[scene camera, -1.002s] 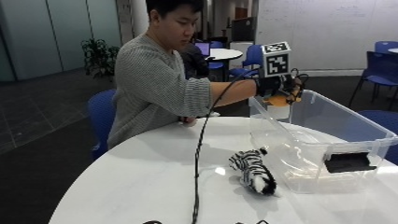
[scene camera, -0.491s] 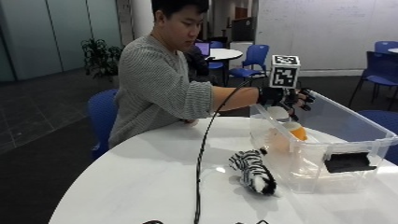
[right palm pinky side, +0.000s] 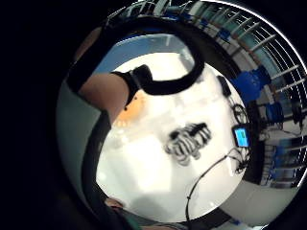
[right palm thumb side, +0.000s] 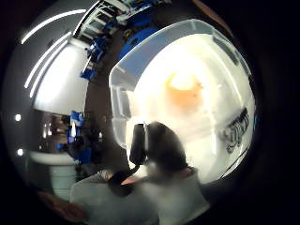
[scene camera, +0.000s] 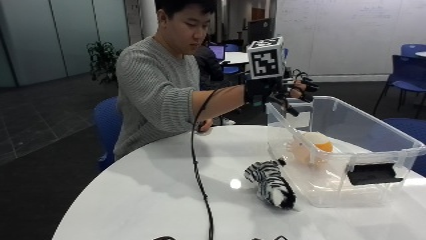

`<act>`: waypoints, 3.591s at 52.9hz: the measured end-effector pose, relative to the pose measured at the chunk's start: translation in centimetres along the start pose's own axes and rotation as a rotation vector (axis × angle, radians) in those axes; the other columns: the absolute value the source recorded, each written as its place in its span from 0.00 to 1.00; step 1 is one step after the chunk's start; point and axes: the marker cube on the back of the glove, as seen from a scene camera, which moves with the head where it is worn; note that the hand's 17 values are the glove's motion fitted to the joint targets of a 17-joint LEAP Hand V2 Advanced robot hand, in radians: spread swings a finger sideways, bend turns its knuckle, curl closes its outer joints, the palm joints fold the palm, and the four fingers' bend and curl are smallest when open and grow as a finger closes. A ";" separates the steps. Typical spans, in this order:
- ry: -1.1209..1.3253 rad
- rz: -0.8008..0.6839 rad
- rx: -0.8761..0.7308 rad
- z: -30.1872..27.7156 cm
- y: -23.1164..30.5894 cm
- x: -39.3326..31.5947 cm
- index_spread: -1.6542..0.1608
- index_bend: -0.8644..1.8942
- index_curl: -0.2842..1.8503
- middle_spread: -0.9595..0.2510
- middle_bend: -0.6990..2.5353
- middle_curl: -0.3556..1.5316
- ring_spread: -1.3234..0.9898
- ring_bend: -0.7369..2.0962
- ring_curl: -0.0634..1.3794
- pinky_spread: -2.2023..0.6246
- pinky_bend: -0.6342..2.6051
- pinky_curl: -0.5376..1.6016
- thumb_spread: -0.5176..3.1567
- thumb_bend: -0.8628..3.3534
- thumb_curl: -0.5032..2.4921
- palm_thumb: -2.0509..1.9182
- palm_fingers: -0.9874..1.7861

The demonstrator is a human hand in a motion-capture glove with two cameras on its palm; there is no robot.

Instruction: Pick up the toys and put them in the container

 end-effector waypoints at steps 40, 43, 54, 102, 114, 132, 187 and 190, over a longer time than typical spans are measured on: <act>0.049 0.391 -0.324 10.9 3.3 16.2 0.71 0.37 0.29 0.67 0.27 0.34 0.53 0.42 0.25 0.79 0.58 0.40 0.48 0.20 0.27 0.51 0.33; 0.066 0.400 -0.371 12.6 3.3 16.2 0.71 0.37 0.29 0.67 0.26 0.34 0.53 0.42 0.25 0.79 0.59 0.40 0.47 0.19 0.26 0.51 0.33; 0.236 0.377 -0.425 16.5 3.6 15.3 0.70 0.46 0.33 0.68 0.26 0.33 0.55 0.34 0.21 0.78 0.59 0.41 0.47 0.21 0.27 0.54 0.36; 0.135 0.355 0.152 -4.9 -1.2 15.7 0.67 0.38 0.43 0.54 0.31 0.45 0.41 0.50 0.36 0.64 0.54 0.41 0.39 0.23 0.41 0.68 0.62; 0.172 0.297 0.152 -6.5 -4.3 13.2 0.66 0.37 0.45 0.52 0.30 0.48 0.41 0.49 0.37 0.64 0.55 0.42 0.38 0.23 0.43 0.68 0.62; 0.110 0.210 0.019 2.0 -11.8 4.5 0.66 0.36 0.47 0.52 0.29 0.51 0.42 0.46 0.38 0.65 0.58 0.43 0.40 0.22 0.45 0.67 0.57; 0.097 0.119 0.018 -1.0 -4.4 6.6 0.69 0.38 0.42 0.66 0.26 0.40 0.54 0.33 0.32 0.79 0.58 0.41 0.50 0.20 0.31 0.56 0.34; 0.096 0.113 0.027 -1.6 -3.2 7.0 0.69 0.38 0.41 0.66 0.26 0.39 0.54 0.33 0.32 0.79 0.58 0.40 0.50 0.20 0.31 0.56 0.35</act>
